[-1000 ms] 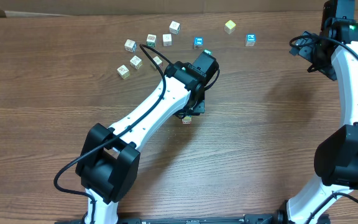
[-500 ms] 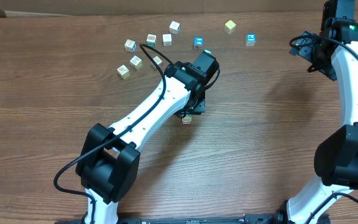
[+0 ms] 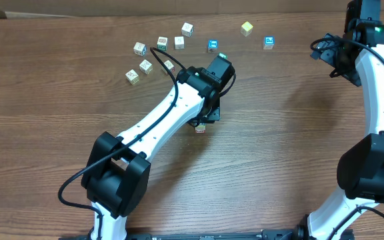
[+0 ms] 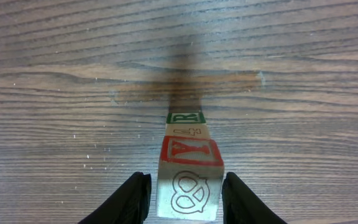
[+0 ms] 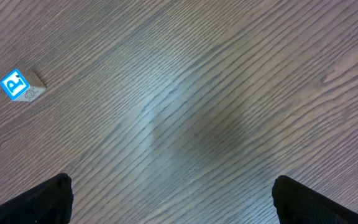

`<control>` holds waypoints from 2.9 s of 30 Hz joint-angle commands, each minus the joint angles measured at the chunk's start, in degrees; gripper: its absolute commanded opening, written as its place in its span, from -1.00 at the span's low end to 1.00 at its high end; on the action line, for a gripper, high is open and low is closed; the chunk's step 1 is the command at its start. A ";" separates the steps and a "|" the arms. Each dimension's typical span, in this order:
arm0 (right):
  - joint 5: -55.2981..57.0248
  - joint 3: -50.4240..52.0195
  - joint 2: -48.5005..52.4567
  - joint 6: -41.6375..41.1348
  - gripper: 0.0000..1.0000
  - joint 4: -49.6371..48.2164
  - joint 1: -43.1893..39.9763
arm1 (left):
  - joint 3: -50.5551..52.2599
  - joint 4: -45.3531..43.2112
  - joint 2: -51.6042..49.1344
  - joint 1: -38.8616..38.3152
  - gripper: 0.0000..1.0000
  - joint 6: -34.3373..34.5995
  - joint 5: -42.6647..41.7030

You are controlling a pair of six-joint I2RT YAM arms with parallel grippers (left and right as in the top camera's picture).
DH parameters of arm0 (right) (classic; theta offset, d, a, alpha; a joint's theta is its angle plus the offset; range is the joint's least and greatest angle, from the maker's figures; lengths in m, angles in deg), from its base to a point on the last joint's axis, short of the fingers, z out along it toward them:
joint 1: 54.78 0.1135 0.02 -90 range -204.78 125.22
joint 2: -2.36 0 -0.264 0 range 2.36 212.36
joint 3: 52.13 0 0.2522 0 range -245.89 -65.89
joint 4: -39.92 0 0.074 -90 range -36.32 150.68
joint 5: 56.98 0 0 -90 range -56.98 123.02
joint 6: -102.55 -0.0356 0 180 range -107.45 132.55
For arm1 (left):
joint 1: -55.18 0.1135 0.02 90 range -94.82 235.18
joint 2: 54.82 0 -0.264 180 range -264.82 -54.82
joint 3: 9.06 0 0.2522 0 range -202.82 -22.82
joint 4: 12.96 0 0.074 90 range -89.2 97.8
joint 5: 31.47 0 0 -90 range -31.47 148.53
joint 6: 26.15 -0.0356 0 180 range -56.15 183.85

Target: Form a tower

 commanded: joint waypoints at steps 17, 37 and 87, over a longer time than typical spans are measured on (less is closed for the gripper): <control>0.20 -0.28 -0.37 0.02 1.00 -0.20 -0.09 | 1.09 -0.39 1.05 0.00 -0.44 -0.26 0.09; 0.20 -0.31 -0.37 0.02 1.00 -0.20 -0.09 | 0.61 0.07 1.05 0.00 -0.46 -0.26 0.09; 0.20 -0.28 -0.37 0.02 1.00 -0.20 -0.09 | -2.10 0.44 1.05 -0.02 -0.38 1.01 -0.79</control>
